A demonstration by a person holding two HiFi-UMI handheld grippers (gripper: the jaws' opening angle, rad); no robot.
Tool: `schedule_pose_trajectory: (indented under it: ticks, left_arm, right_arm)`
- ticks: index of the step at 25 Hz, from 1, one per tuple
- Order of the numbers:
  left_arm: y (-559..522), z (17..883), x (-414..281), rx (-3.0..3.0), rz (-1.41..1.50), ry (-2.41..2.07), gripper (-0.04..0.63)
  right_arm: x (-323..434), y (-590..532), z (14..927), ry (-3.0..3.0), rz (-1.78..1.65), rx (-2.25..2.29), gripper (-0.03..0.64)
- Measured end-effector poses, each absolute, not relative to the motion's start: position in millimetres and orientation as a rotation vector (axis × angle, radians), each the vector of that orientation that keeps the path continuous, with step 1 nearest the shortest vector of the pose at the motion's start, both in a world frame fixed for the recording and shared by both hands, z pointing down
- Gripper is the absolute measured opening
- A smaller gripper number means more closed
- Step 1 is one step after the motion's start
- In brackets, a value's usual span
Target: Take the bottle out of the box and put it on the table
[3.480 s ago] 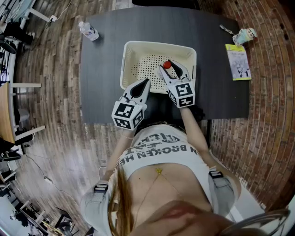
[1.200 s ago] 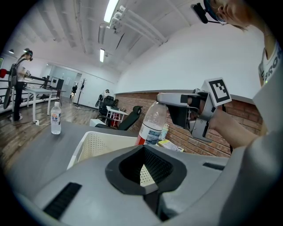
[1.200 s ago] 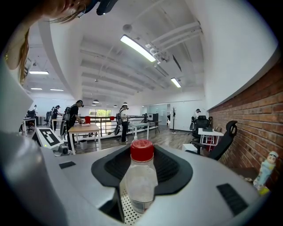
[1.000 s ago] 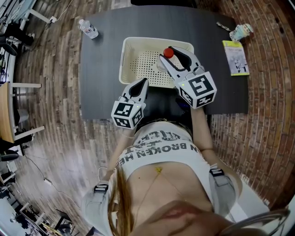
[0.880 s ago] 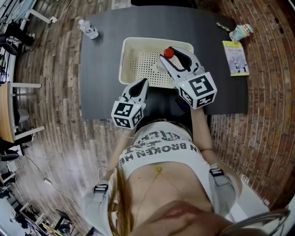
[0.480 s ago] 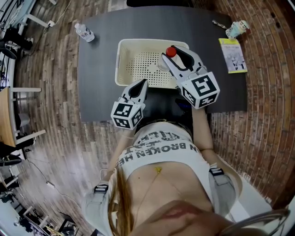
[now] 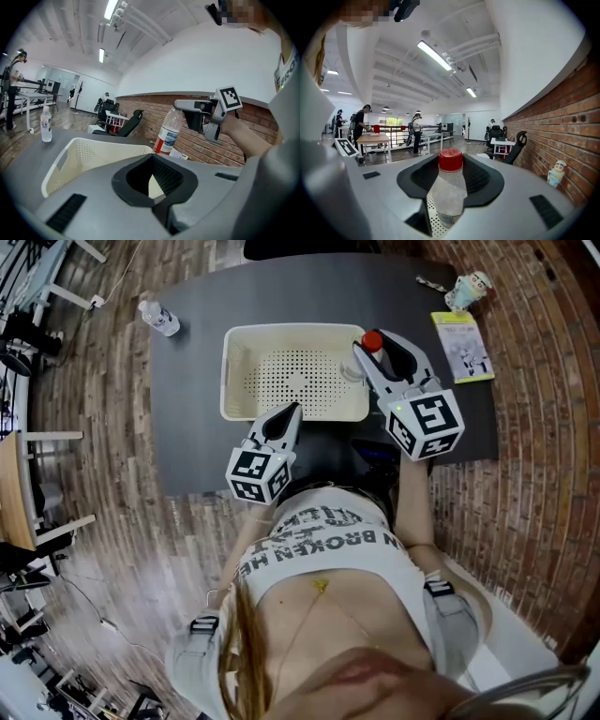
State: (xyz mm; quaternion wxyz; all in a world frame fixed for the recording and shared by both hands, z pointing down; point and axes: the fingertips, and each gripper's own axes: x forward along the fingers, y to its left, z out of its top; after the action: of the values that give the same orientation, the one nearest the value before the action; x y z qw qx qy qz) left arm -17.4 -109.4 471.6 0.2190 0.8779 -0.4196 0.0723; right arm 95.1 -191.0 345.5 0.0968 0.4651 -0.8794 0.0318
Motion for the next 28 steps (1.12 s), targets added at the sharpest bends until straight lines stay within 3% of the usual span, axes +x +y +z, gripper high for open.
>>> schedule_pose_trajectory:
  ticks: [14, 28]
  left_arm:
    - [-104, 475, 3, 2.44, 0.237, -1.139, 0.005]
    - [-101, 475, 8, 2.446, 0.248, -1.134, 0.005]
  right_arm:
    - [177, -191, 351, -2.475, 0.127, 1.577, 0.155]
    - [212, -186, 359, -2.408, 0.151, 1.666, 0.155]
